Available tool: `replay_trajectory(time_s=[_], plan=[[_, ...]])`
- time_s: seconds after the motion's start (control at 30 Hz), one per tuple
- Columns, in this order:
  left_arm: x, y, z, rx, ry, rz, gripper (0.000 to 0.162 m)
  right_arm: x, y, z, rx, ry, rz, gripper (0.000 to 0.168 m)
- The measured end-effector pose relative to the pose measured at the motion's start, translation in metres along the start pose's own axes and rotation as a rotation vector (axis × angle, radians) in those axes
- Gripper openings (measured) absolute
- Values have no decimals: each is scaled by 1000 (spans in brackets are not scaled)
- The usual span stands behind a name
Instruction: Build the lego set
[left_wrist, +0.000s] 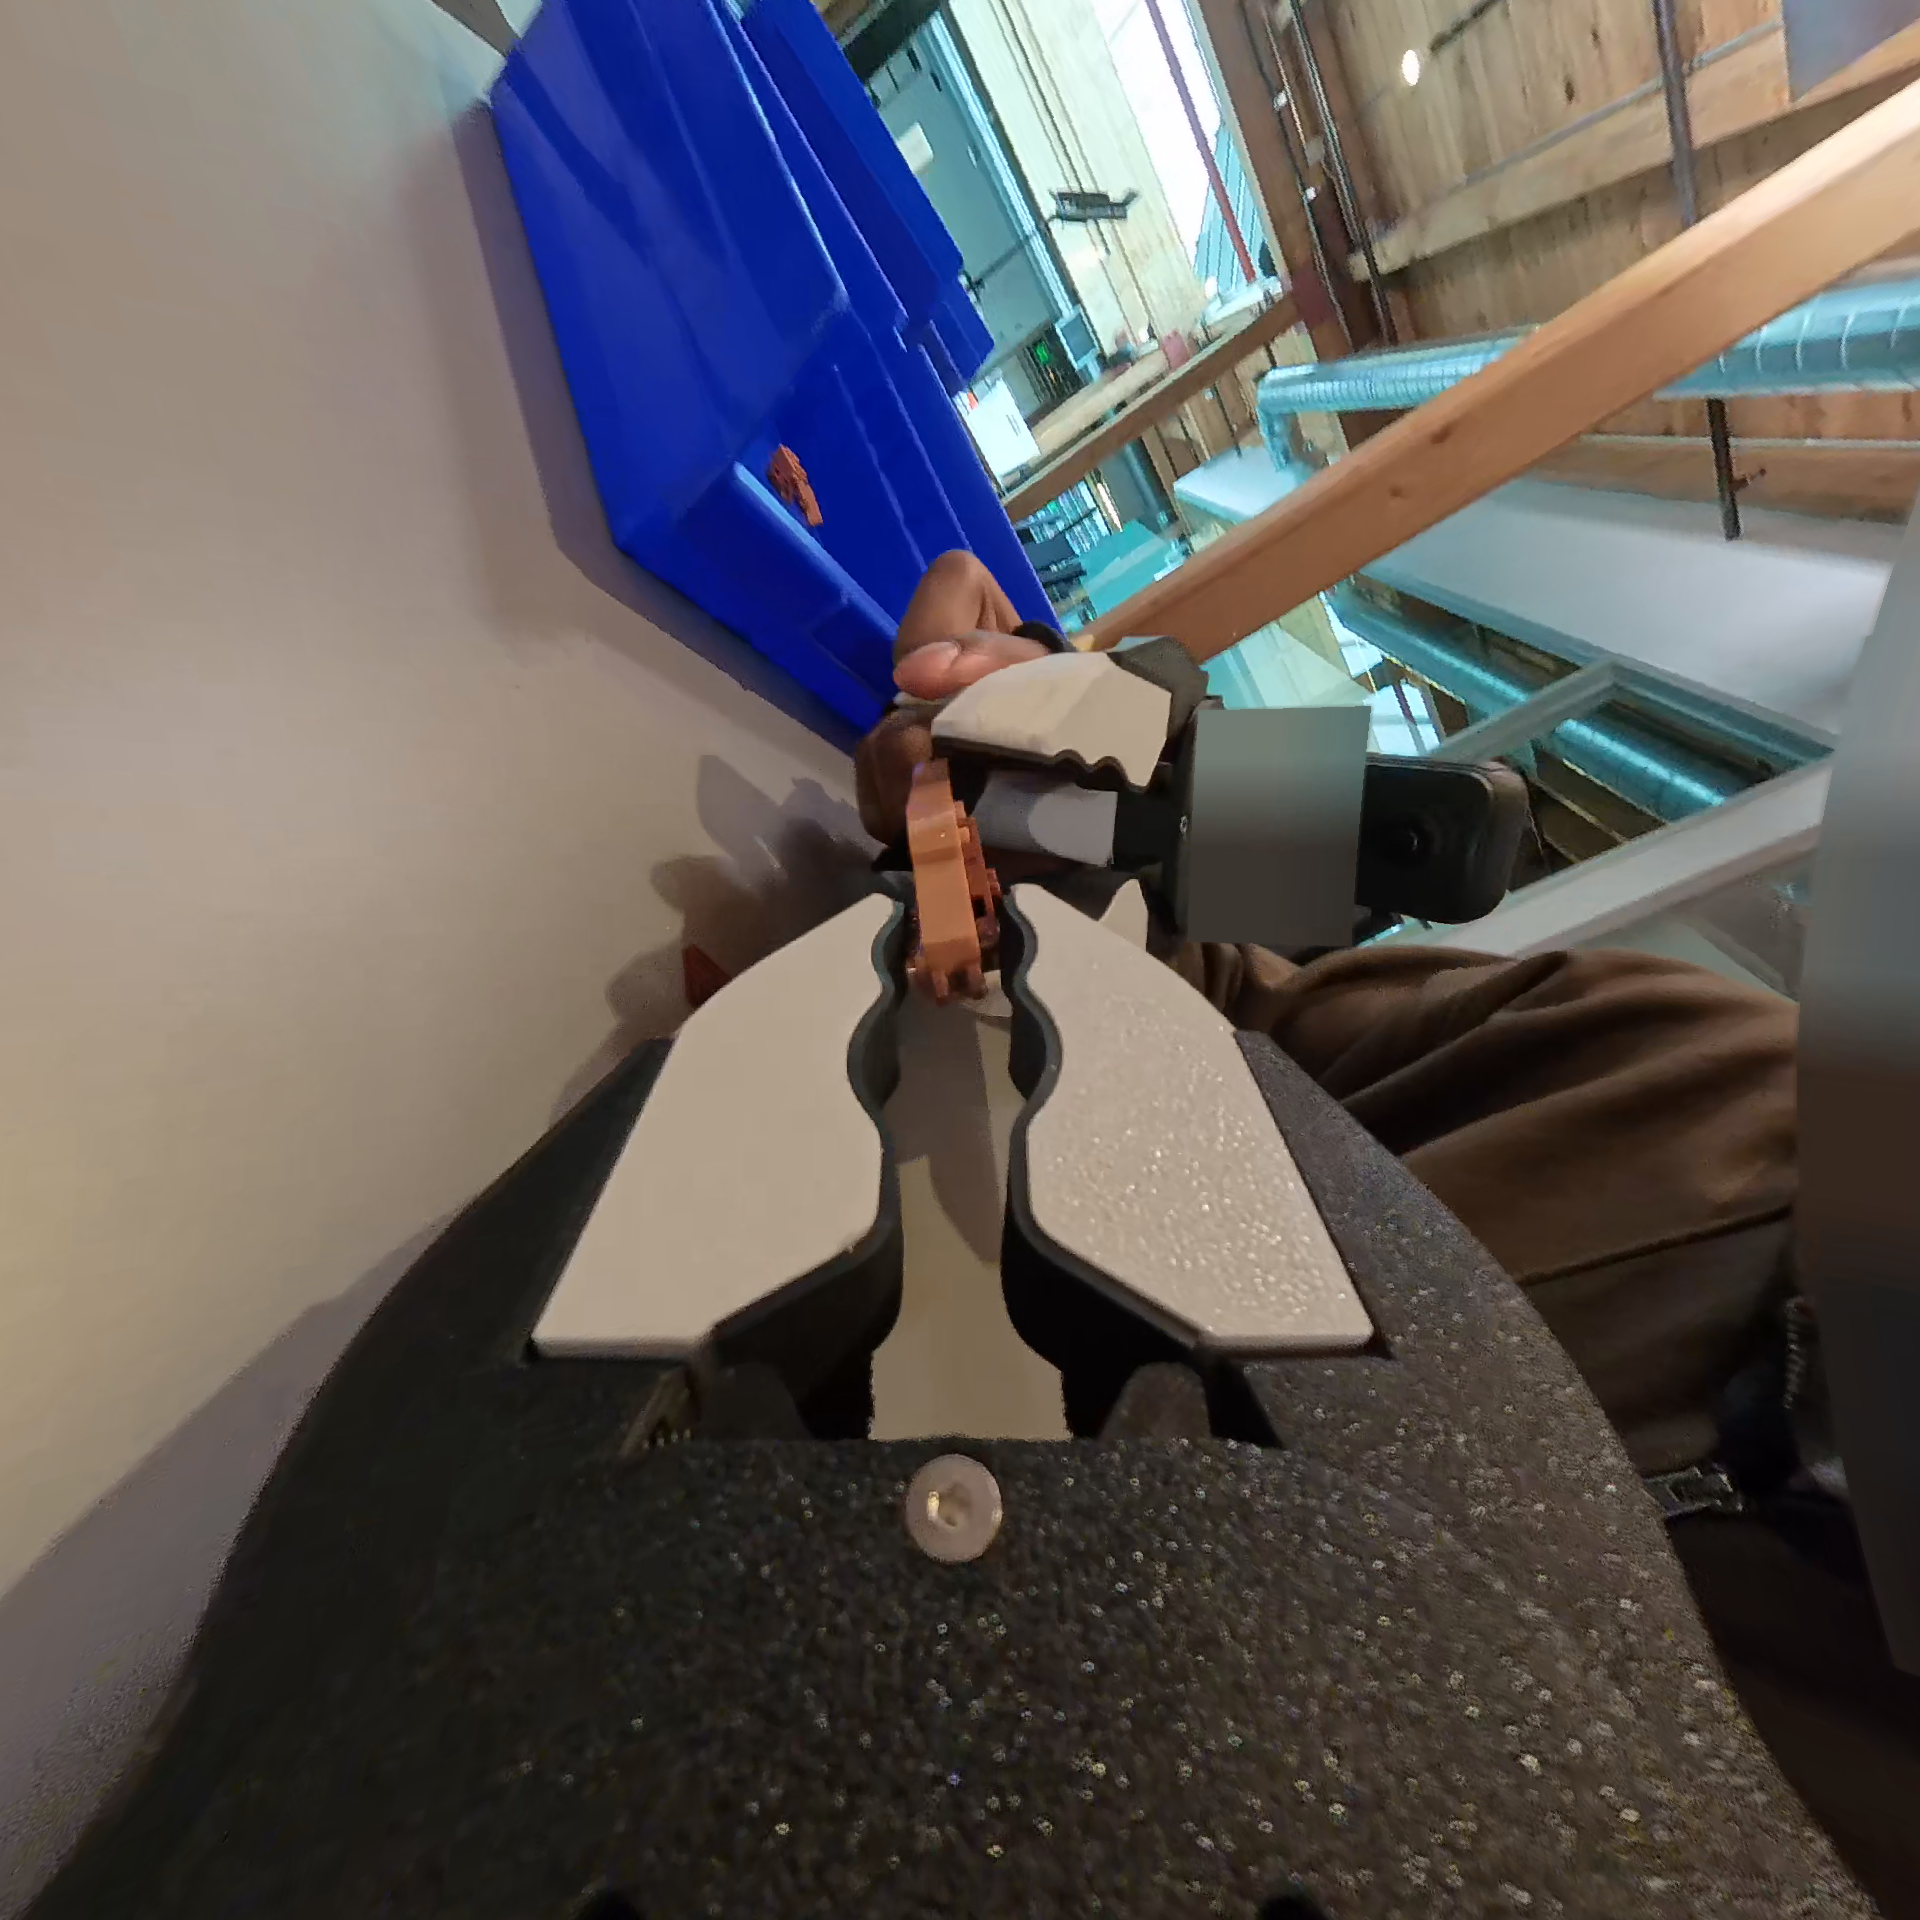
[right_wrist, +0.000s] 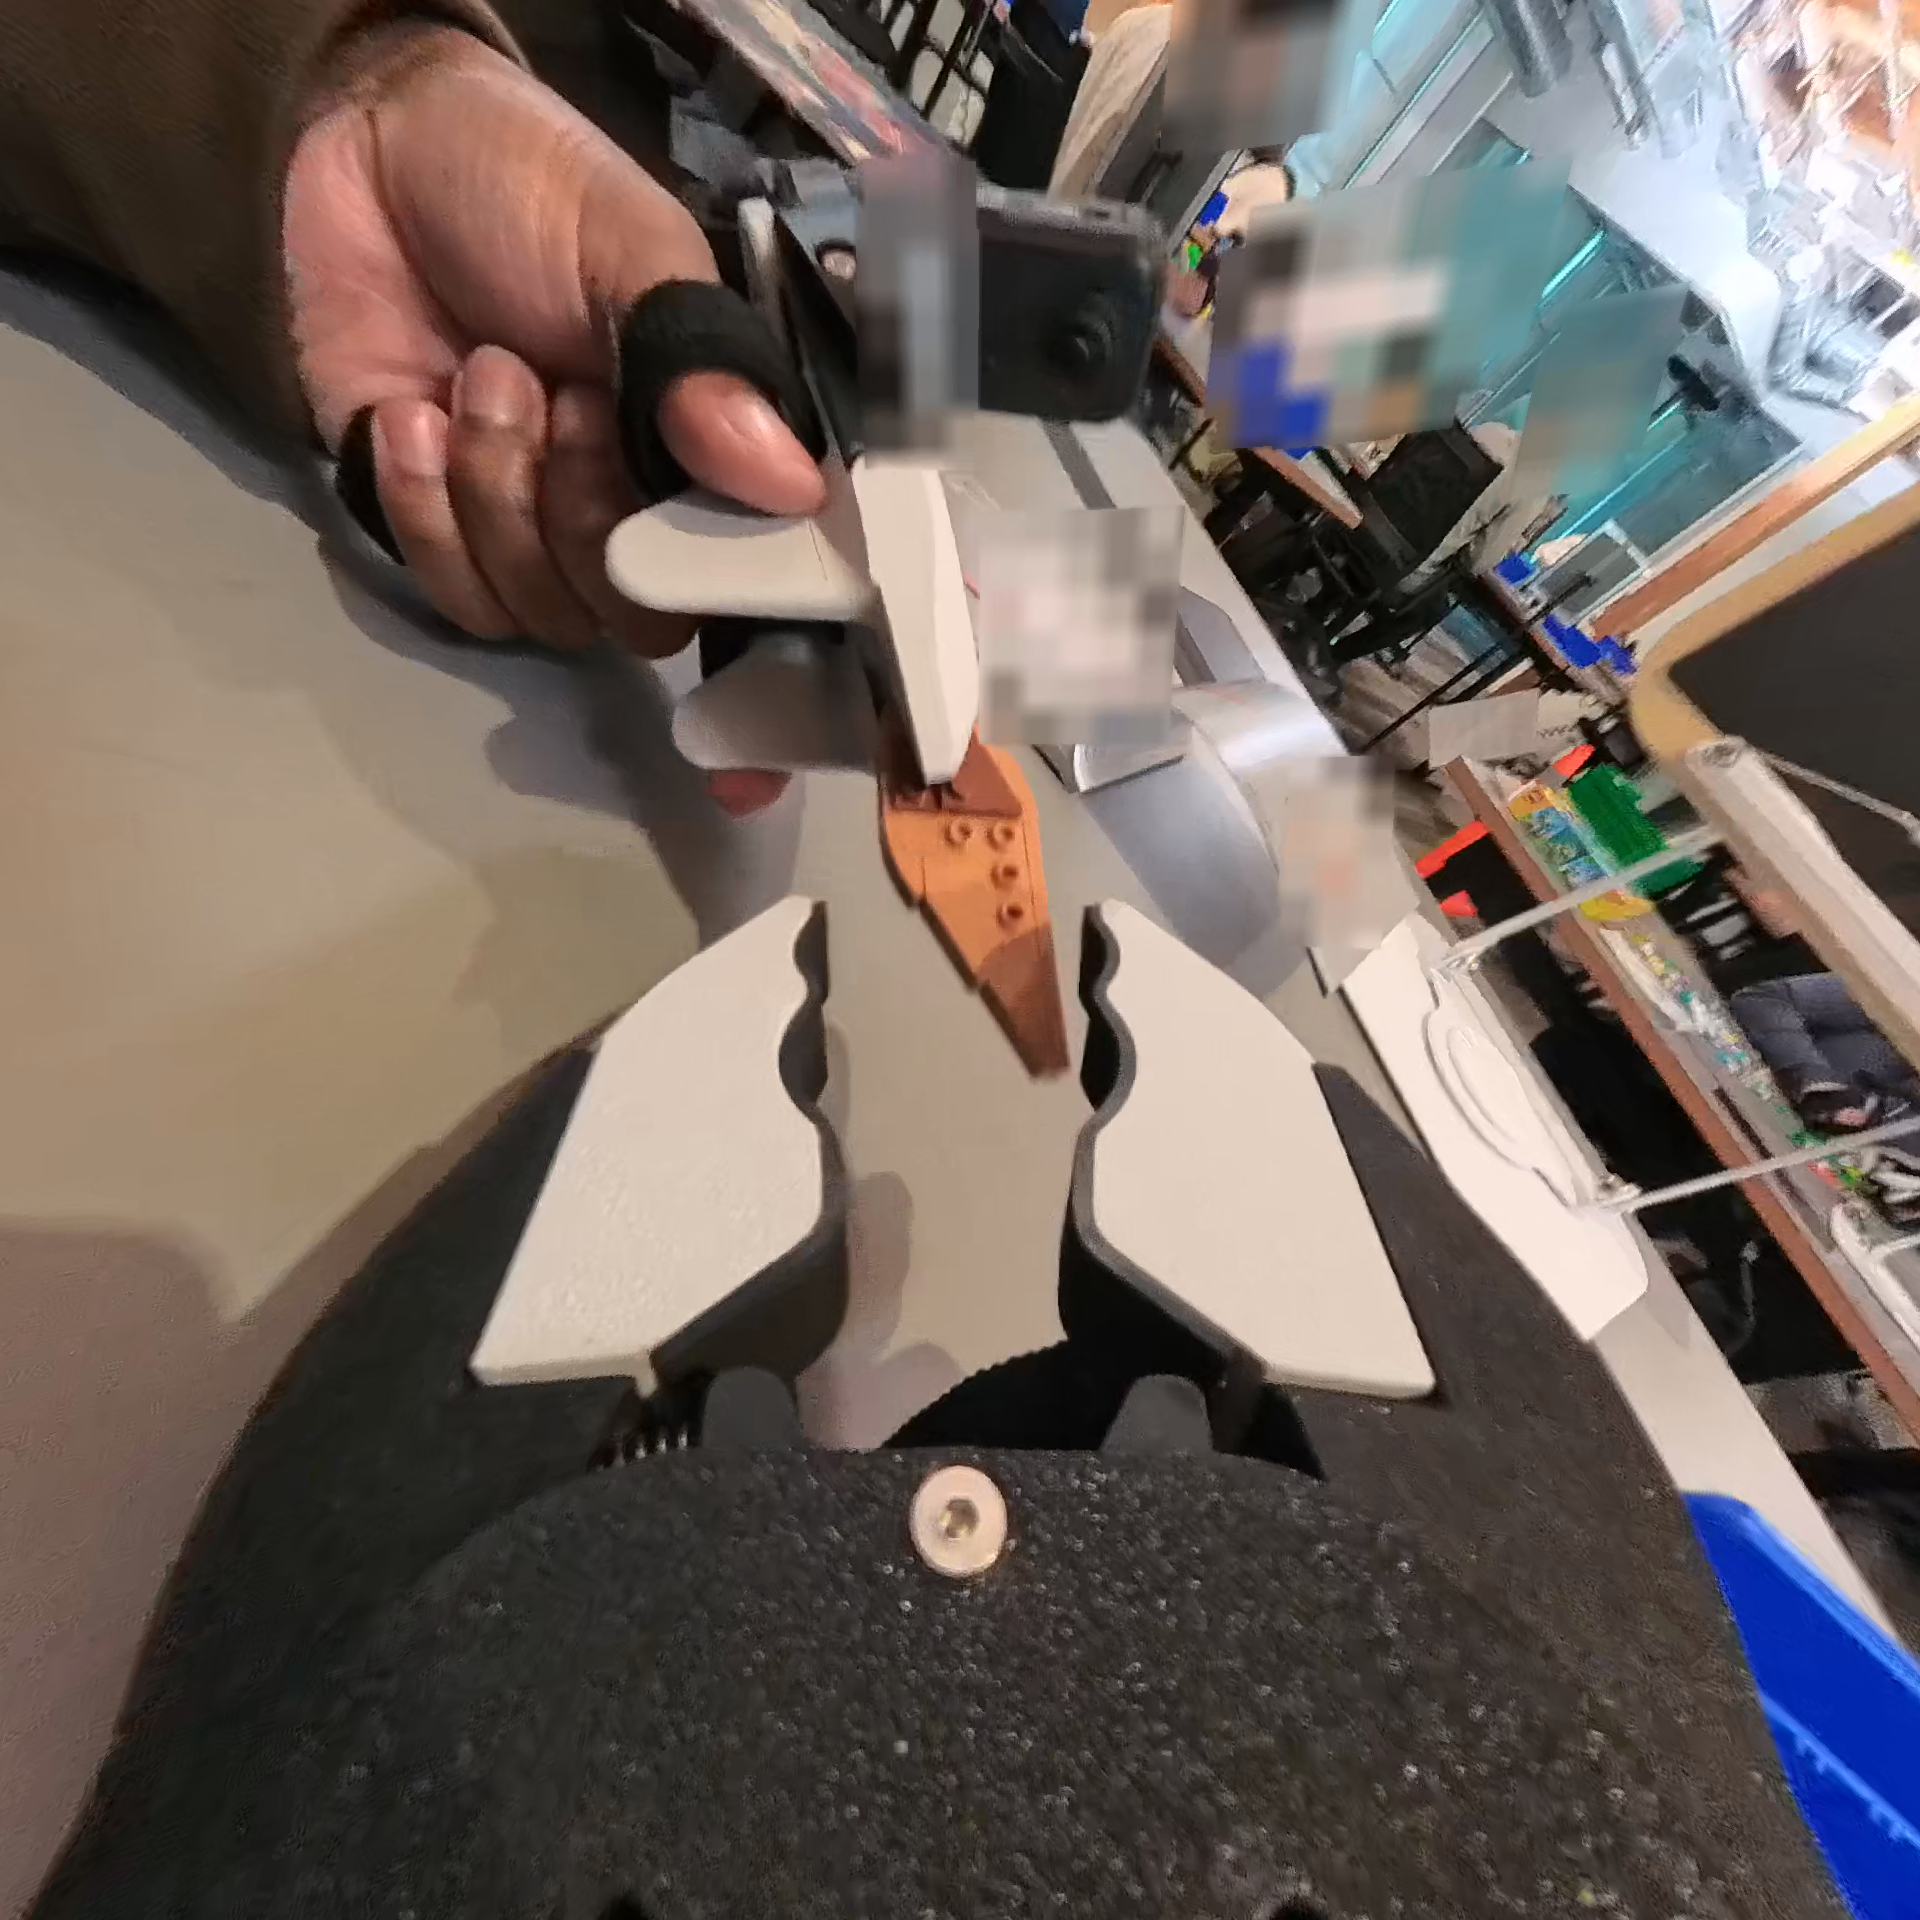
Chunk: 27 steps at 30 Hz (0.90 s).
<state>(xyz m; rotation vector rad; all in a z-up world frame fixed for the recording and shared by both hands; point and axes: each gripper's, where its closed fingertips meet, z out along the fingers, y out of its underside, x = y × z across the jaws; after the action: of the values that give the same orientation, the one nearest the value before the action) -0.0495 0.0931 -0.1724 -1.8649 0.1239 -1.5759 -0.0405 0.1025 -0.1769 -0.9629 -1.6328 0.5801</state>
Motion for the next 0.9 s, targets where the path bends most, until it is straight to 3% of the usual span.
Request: replay_trajectory(time_s=[0.27,0.5,0.7,0.9], plan=[[-19,-6,-13,2,-111,-7,16,-17,23,-4,-135,-213,161,41],[-24,-10,-19,27,-138,-23,16,-9,28,-8,-272,-181,245,40],[-30,-21,-26,96,-167,-26,16,-46,27,1,-419,-289,336,31],[-30,-24,-26,119,-178,-1,16,-62,34,13,-541,-274,456,19]])
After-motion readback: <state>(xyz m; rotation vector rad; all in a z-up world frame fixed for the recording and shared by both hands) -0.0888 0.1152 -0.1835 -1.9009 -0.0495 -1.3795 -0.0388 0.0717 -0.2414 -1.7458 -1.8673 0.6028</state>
